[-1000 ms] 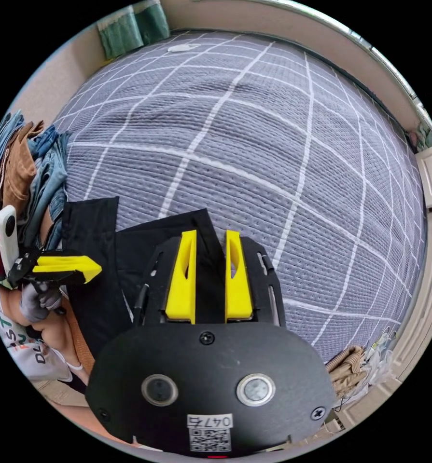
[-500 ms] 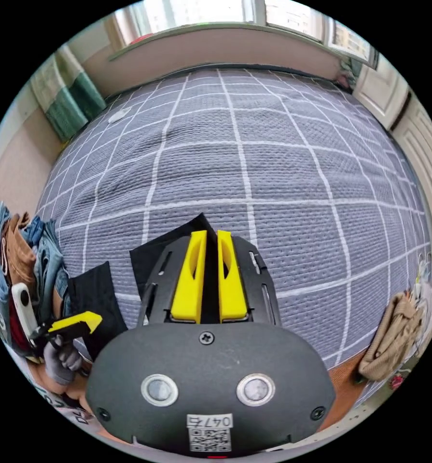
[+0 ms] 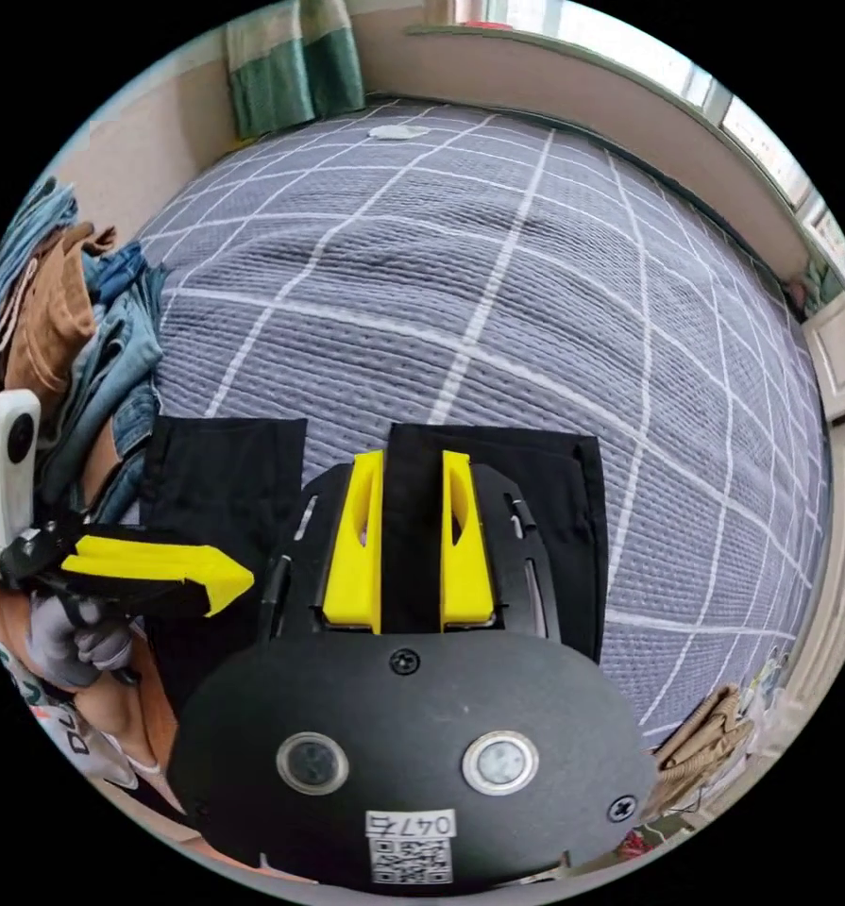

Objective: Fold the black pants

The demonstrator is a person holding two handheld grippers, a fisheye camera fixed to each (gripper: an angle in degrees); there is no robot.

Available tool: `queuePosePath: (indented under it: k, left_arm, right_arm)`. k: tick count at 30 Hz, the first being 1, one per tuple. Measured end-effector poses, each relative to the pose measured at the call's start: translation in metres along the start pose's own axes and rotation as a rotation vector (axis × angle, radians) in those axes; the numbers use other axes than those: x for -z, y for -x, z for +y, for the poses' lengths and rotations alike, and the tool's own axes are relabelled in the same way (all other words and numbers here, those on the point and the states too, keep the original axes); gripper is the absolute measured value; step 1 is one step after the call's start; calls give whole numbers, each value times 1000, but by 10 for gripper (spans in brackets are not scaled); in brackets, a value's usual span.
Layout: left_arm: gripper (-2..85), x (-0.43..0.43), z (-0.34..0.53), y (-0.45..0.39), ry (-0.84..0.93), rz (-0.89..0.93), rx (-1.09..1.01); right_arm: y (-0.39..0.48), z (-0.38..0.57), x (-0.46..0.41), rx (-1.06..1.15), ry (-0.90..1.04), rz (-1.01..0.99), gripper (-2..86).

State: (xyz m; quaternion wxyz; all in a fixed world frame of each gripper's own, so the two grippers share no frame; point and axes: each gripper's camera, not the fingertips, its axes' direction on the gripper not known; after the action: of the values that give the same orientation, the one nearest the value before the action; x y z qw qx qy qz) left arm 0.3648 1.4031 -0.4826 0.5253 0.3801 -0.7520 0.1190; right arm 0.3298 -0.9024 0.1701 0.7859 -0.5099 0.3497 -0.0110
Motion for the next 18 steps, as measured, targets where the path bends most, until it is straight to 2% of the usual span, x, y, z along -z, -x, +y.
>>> queuePosePath:
  k: [3,7,10,12,14,16,18]
  left_arm:
    - [-10,4,-4,1,-6,1,12]
    - [-10,2,-12,-4,5,16,26]
    - [-10,3,-21,-14,3,12,22]
    - [-10,4,-30,-24,-3,7,22]
    - [-10,3,-37,-33,1,8,19]
    - [-10,-1,-46,-43,14,2,13]
    - [-10,-3,-62,-55,25,-1,11]
  right_arm:
    - [19,-4,-6,29,45,121,23]
    - [14,7,8,-44,2,151,-6]
    - [-11,28,34,-253,-121,97,-8]
    - [-31,62,66,-496,-359,73,-6]
    - [-40,81,74,-611,-483,21,0]
    - [-43,81,64,-624,-480,-47,21]
    - [-47,67,37,-556,-362,-213,57]
